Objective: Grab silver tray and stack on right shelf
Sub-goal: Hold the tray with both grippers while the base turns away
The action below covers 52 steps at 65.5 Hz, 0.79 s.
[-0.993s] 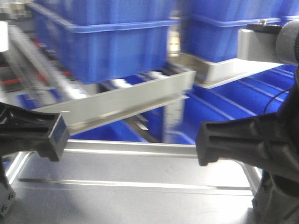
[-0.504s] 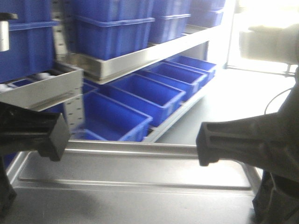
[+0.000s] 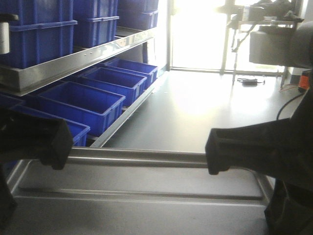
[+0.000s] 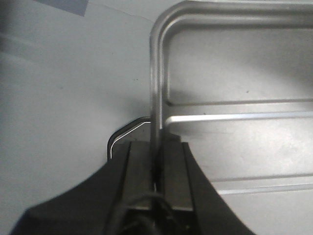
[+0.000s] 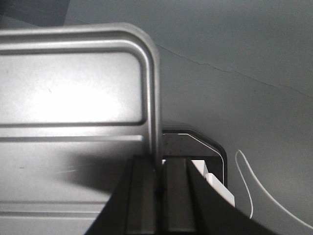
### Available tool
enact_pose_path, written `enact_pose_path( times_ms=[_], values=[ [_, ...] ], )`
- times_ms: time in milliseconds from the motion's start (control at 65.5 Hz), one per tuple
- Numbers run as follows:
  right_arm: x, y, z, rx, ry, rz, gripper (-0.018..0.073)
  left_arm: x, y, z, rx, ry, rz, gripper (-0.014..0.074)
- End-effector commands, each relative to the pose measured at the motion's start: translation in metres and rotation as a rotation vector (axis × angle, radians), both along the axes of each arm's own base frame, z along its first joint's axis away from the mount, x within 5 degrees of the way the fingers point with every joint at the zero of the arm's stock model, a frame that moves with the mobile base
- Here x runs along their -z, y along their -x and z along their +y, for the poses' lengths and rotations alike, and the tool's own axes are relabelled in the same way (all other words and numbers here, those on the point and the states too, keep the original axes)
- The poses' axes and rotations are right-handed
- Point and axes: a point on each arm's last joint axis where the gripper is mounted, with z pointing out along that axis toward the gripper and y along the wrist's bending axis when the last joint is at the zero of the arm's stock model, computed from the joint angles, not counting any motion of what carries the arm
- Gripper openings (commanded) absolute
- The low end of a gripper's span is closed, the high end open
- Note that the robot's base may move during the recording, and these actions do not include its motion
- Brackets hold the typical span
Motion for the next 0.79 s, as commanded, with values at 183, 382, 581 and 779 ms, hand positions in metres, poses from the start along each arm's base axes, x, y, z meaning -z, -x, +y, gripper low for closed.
enact_pose_path(
  times_ms=[183,382,581,779],
  values=[
    [-0.0083,-0.0031,-0.0039,-0.003,0.030,-0.040,0.0056,-0.0095,0.0007,0.0049,0.004,-0.028,-0.025,-0.0092],
    [-0.0083,-0.0031,-0.0039,-0.003,0.030,-0.040,0.0056,-0.0095,0.0007,0.0049,0.004,-0.028,-0.025,-0.0092],
    [-0.0083,-0.0031,-0.0039,-0.003,0.030,-0.040,0.0056,-0.0095,0.0007,0.0049,0.004,-0.028,-0.025,-0.0092],
    [-0.0083,-0.0031,-0.0039,-0.003,0.030,-0.040,0.0056,-0.0095,0.0007,0.0049,0.004,-0.028,-0.025,-0.0092]
  ],
)
